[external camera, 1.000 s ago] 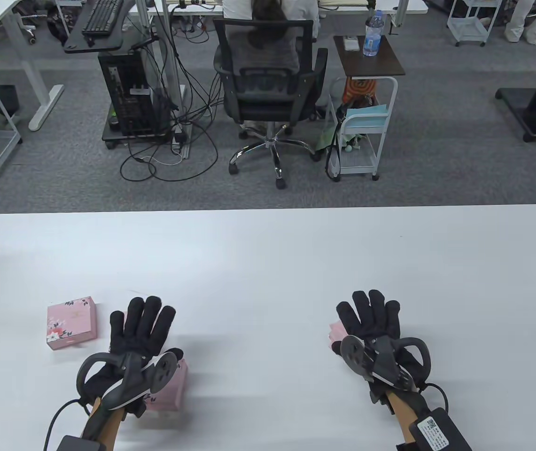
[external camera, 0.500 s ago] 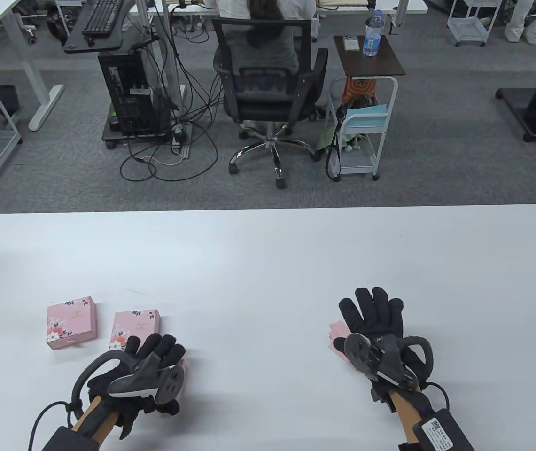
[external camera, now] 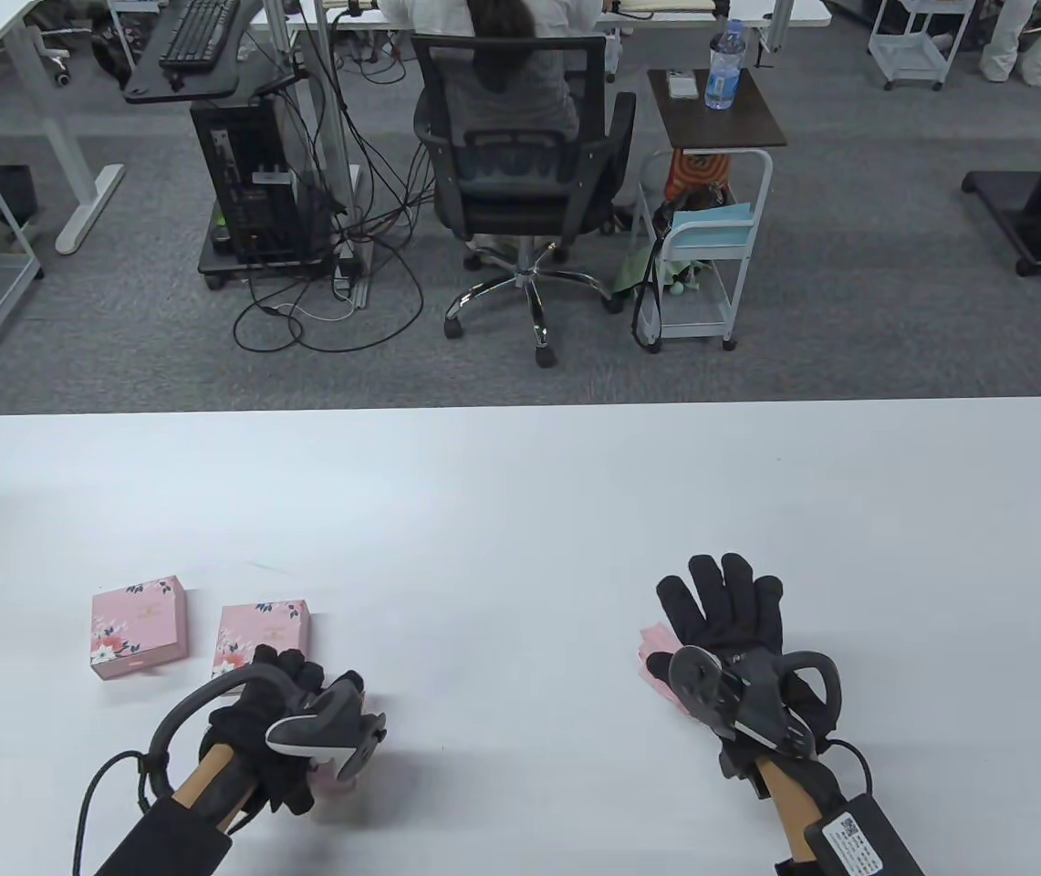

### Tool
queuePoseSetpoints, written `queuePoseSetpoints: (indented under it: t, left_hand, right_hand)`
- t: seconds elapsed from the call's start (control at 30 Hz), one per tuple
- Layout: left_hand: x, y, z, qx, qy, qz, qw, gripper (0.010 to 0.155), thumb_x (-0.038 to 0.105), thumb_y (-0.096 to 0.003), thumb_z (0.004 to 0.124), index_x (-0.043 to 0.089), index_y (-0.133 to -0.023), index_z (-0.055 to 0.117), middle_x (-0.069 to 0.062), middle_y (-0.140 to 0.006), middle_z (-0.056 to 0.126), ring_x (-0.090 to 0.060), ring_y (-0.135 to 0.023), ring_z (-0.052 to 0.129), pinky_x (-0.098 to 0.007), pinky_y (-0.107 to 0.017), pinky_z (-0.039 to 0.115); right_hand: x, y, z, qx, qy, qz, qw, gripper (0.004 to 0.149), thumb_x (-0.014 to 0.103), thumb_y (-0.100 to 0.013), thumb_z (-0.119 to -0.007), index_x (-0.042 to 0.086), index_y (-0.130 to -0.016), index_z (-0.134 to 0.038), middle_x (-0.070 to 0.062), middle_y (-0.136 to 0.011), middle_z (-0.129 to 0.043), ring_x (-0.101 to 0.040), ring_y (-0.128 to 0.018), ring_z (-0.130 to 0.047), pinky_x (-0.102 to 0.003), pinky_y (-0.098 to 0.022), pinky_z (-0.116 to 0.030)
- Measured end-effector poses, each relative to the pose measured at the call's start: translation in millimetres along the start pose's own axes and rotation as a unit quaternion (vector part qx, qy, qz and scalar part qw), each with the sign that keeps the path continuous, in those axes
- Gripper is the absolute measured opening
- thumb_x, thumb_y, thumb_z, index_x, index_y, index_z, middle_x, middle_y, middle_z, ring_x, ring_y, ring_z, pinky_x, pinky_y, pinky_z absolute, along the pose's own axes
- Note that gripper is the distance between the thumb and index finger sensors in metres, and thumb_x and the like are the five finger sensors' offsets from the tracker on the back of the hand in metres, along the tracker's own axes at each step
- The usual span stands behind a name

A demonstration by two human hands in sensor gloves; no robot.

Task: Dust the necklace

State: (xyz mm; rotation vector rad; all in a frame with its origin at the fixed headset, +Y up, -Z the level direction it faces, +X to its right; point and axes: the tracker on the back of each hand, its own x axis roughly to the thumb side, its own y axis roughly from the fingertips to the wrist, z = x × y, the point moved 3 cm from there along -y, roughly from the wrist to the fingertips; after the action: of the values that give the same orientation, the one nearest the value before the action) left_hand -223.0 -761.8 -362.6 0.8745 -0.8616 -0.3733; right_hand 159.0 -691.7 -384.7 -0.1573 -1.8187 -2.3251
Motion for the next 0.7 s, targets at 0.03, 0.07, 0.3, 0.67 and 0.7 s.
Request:
queuePoseSetpoints:
  t: [0.03, 0.07, 0.3, 0.67, 0.7]
  left_hand:
    - [-2.5, 2.5, -8.4, -0.002, 0.008, -0.004, 1.0, 0.122, 0.072, -0.0313, 0.068, 0.023, -0.113, -0.009, -0.015, -0.129, 0.024, -0.044, -0.123, 0.034, -0.063, -0.087, 0.031]
    - [-4.2, 4.0, -14.1, -0.002, 0.015, -0.006, 1.0, 0.121, 0.072, -0.0314, 0.068, 0.024, -0.113, -0.008, -0.015, -0.129, 0.025, -0.044, -0.123, 0.035, -0.063, -0.087, 0.031]
    - [-13.8, 10.8, -85.8, 0.055, 0.035, -0.011, 0.998, 0.119, 0.071, -0.0314, 0.07, 0.026, -0.115, -0.001, -0.014, -0.13, 0.027, -0.039, -0.123, 0.046, -0.063, -0.088, 0.033]
    - [2.6, -25.1, -180.1, 0.179, 0.155, 0.004, 0.972, 0.118, 0.07, -0.0322, 0.072, 0.032, -0.114, -0.005, -0.009, -0.132, 0.021, -0.034, -0.127, 0.039, -0.06, -0.091, 0.026]
    - [9.9, -33.8, -181.3, 0.172, 0.164, 0.014, 0.971, 0.118, 0.07, -0.0326, 0.072, 0.033, -0.114, -0.006, -0.008, -0.132, 0.019, -0.033, -0.127, 0.038, -0.059, -0.091, 0.025]
  right_hand:
    - [-0.2, 0.2, 1.7, -0.004, -0.001, -0.001, 1.0, 0.076, 0.062, -0.046, -0.061, 0.035, -0.109, -0.027, -0.011, -0.121, -0.019, -0.042, -0.112, -0.015, -0.059, -0.082, -0.021]
    - [-0.3, 0.4, 2.9, -0.006, -0.002, -0.001, 1.0, 0.076, 0.062, -0.046, -0.061, 0.035, -0.11, -0.027, -0.011, -0.121, -0.019, -0.042, -0.112, -0.015, -0.059, -0.082, -0.021]
    - [-2.4, 0.2, 10.5, -0.018, -0.018, -0.006, 1.0, 0.076, 0.062, -0.047, -0.061, 0.035, -0.11, -0.028, -0.011, -0.121, -0.019, -0.042, -0.112, -0.015, -0.059, -0.082, -0.021]
    - [-4.7, 0.3, 6.2, -0.005, -0.023, -0.013, 1.0, 0.076, 0.061, -0.047, -0.061, 0.035, -0.11, -0.028, -0.011, -0.121, -0.019, -0.042, -0.112, -0.016, -0.059, -0.082, -0.021]
    - [-4.7, 0.3, 6.3, -0.005, -0.023, -0.013, 1.0, 0.076, 0.061, -0.047, -0.061, 0.035, -0.11, -0.028, -0.011, -0.121, -0.02, -0.042, -0.112, -0.015, -0.059, -0.082, -0.021]
